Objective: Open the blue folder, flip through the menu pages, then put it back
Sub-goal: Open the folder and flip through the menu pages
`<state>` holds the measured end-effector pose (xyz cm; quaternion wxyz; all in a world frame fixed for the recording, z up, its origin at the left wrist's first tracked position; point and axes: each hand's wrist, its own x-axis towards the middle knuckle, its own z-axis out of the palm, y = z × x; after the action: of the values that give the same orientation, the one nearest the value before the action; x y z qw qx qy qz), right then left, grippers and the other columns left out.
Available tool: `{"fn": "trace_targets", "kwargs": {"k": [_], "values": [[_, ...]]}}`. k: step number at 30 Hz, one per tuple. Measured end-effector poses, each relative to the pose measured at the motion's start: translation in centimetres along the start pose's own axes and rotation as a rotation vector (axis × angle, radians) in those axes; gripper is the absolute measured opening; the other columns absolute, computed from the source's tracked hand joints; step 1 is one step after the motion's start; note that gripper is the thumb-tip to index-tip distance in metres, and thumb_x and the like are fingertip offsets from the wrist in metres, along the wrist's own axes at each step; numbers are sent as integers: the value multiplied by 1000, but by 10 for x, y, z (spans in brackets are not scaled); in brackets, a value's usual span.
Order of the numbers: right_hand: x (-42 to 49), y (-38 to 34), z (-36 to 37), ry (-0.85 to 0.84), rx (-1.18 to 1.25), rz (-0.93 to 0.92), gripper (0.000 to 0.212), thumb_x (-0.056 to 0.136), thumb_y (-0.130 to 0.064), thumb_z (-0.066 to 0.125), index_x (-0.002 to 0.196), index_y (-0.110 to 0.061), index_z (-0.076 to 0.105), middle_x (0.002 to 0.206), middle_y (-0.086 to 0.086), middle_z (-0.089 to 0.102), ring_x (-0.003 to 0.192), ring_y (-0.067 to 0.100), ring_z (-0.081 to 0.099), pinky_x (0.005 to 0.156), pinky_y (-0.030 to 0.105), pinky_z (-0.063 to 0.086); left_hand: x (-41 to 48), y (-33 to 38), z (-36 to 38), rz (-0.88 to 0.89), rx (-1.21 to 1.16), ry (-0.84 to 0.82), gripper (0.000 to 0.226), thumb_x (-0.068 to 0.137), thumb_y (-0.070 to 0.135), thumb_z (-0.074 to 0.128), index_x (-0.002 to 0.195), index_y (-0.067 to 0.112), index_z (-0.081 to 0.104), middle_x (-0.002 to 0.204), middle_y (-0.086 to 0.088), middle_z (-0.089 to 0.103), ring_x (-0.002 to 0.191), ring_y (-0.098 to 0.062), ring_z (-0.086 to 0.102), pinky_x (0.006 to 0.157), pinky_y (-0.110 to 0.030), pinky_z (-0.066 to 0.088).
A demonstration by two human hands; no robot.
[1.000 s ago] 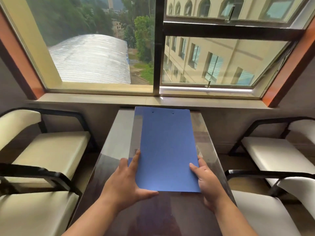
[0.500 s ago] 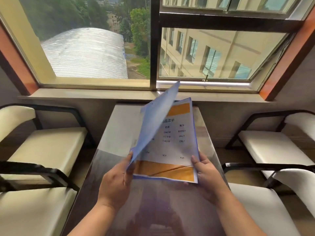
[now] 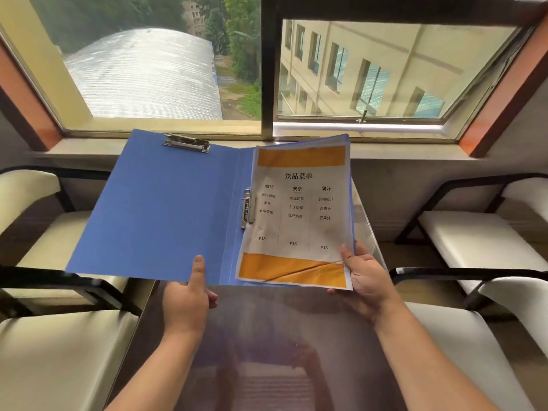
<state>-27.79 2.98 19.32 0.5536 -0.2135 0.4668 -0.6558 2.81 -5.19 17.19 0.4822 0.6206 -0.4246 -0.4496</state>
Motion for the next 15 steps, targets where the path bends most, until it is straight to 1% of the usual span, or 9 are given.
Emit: {"fn": "trace_targets", "kwargs": {"k": [1,2,4,5,6,8,10,12,15], "values": [[-1,-1,1,-3,14,-3,26,96,-31,62,117,-31,78,113,7,84,76,28,82,36,39,61,1,2,-3,36,4,72,64,84,79,63,89,16,73,65,-11,69,55,-22,65,58,-36,54],[-1,-1,1,1,22,-3,24,101,-29,59,115,-32,78,113,6,84,76,27,82,36,38,61,2,3,-6,59,22,153,63,86,71,69,99,10,62,77,-16,65,65,-28,62,64,-39,51],[-1,-2,2,26,15,5,26,111,-24,51,119,-32,74,112,4,84,74,26,81,36,37,60,4,6,-12,94,149,315,58,87,56,77,98,8,46,91,-22,57,82,-40,59,74,-47,46],[-1,-2,3,40,12,6,27,112,-23,49,119,-32,73,111,4,85,73,25,81,36,37,60,2,11,-12,159,238,362,55,85,52,77,97,8,45,95,-23,57,87,-44,59,78,-51,45],[-1,-1,4,48,13,7,27,113,-22,48,119,-32,73,111,4,85,73,25,81,36,37,60,-4,17,-10,284,320,370,50,85,47,76,96,7,47,96,-23,57,91,-44,59,81,-53,46],[-1,1,7,49,18,11,28,112,-23,50,117,-33,75,113,5,84,74,26,81,36,36,60,-18,29,-1,640,465,267,37,88,39,76,95,8,57,95,-14,59,92,-41,59,82,-49,46],[-5,5,12,35,12,13,26,107,-28,55,115,-35,78,115,6,83,76,26,81,37,36,60,-36,42,18,916,651,45,36,89,50,70,101,15,67,98,-7,62,92,-33,57,80,-46,46],[-8,8,18,7,7,7,24,99,-34,61,114,-38,80,115,6,83,75,26,81,38,35,60,-51,53,45,957,833,-165,57,86,70,59,115,23,71,108,-2,62,101,-27,55,84,-46,47],[-13,9,23,-44,14,-9,25,99,-38,61,117,-37,78,116,9,83,73,28,80,41,34,59,-59,66,74,808,999,-346,81,79,87,44,135,31,63,124,3,56,120,-25,48,99,-49,42]]}}
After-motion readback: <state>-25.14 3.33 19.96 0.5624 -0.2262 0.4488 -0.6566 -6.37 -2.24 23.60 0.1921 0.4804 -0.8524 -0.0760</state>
